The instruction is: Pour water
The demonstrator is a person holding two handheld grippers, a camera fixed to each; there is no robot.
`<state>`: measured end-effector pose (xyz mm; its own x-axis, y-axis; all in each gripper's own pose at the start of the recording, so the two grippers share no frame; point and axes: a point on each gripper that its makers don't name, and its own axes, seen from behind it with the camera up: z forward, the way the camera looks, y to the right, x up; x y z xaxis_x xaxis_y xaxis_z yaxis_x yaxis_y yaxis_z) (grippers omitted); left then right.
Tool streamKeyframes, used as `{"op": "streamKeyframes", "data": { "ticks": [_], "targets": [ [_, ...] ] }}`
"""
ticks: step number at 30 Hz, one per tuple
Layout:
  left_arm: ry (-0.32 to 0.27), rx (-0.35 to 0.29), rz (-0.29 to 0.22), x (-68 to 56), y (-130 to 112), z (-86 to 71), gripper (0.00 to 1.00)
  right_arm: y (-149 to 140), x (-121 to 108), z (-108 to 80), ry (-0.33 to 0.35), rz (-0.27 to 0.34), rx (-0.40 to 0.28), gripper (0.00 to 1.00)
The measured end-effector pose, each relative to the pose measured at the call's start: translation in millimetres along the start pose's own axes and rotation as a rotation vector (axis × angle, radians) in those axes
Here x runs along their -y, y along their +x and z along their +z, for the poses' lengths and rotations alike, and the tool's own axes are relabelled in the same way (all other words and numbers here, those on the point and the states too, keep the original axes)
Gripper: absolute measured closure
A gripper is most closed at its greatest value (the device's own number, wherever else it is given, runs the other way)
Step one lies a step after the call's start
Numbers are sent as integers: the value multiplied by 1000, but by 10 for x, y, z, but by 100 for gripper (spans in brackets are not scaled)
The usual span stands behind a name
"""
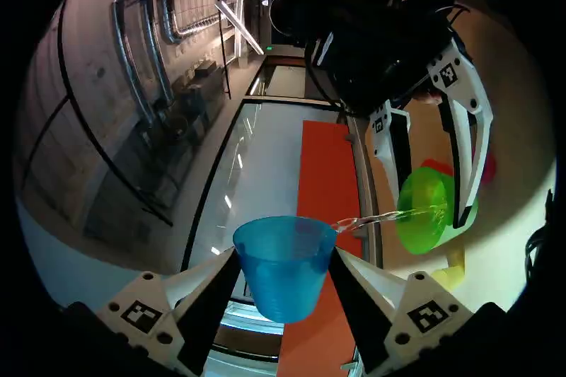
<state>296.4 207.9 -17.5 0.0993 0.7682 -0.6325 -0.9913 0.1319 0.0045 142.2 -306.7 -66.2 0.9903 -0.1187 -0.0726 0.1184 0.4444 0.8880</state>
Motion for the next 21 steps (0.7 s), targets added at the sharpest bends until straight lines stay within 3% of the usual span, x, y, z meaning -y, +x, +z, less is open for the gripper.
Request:
{"op": "streamKeyframes", "data": {
  "ticks": [8,21],
  "targets": [
    [11,-3,36,42,13,2,16,9,4,-2,0,-1,-1,9],
    [8,-2,99,-26,40,-2,16,21,-24,-21,-3,0,-5,9]
  ]
}}
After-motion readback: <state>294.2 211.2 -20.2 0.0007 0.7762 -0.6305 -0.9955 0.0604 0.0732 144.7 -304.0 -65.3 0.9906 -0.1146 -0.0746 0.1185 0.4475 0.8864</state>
